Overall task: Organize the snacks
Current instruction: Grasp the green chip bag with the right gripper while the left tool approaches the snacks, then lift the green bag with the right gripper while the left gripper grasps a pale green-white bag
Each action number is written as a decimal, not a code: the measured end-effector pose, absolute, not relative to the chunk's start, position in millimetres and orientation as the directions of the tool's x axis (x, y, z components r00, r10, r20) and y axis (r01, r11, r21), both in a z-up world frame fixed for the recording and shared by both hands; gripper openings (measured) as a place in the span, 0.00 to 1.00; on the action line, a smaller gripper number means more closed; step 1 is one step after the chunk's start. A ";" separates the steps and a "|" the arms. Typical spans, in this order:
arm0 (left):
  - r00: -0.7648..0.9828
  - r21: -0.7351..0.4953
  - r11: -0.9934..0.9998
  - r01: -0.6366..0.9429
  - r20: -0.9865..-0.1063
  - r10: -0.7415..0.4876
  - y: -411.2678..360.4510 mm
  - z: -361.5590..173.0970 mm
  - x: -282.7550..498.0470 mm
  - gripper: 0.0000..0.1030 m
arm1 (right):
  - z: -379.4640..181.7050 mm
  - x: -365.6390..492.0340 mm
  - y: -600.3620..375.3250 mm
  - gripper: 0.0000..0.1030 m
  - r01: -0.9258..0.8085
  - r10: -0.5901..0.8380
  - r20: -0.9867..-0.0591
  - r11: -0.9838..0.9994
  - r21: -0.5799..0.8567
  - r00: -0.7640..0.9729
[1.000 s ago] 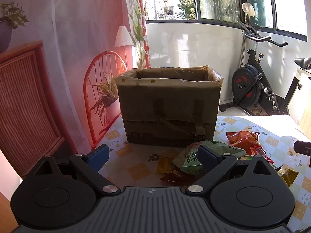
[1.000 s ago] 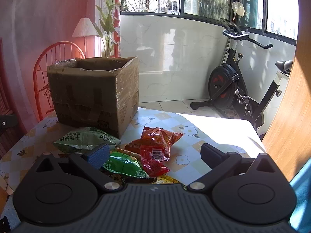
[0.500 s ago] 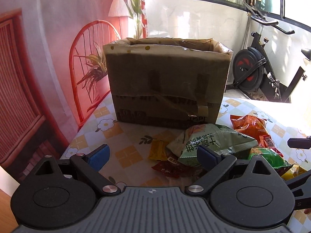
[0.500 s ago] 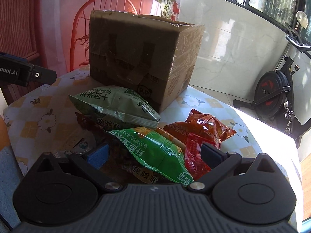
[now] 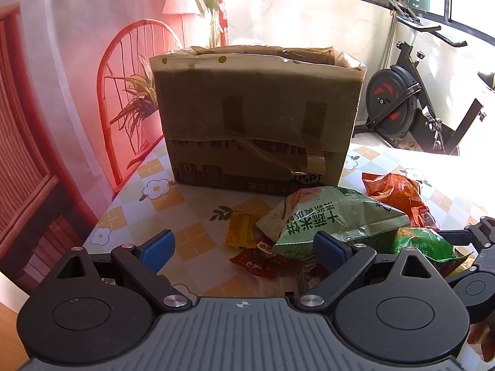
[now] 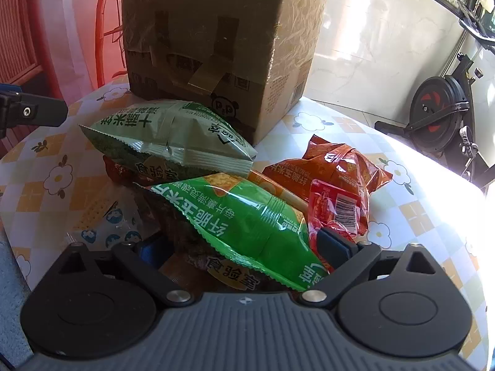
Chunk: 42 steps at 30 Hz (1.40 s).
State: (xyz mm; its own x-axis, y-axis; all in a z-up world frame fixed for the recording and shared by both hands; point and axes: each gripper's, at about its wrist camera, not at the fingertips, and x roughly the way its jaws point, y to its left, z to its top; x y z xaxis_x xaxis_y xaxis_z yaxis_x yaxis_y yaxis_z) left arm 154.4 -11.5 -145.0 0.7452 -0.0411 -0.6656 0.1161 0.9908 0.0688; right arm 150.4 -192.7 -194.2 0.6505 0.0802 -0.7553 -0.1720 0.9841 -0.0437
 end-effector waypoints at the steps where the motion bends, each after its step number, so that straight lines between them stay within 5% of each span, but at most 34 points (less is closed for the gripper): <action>1: 0.744 0.068 0.991 0.119 -0.667 -0.044 -12.2 -145.3 154.5 0.94 | -195.6 151.3 -192.7 0.92 -0.172 0.081 -0.758 0.984 -0.042 0.647; 26: 0.735 -0.024 0.991 0.135 -0.668 -0.116 -18.8 -134.2 169.5 0.94 | -178.7 124.6 -204.8 0.79 -0.160 0.127 -0.731 0.987 0.025 0.670; 42: 0.740 -0.053 0.988 0.147 -0.656 -0.146 -41.3 -126.9 204.8 0.93 | -121.1 97.7 -249.9 0.78 -0.014 0.068 -0.614 0.996 0.093 0.786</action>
State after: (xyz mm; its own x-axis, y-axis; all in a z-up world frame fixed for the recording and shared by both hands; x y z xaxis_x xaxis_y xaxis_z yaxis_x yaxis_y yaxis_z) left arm 204.8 -41.3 -126.9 0.7401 -0.1459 -0.6565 0.1474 0.9876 -0.0534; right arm 97.7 -249.9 -121.1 0.7862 0.0684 -0.6142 -0.0141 0.9956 0.0928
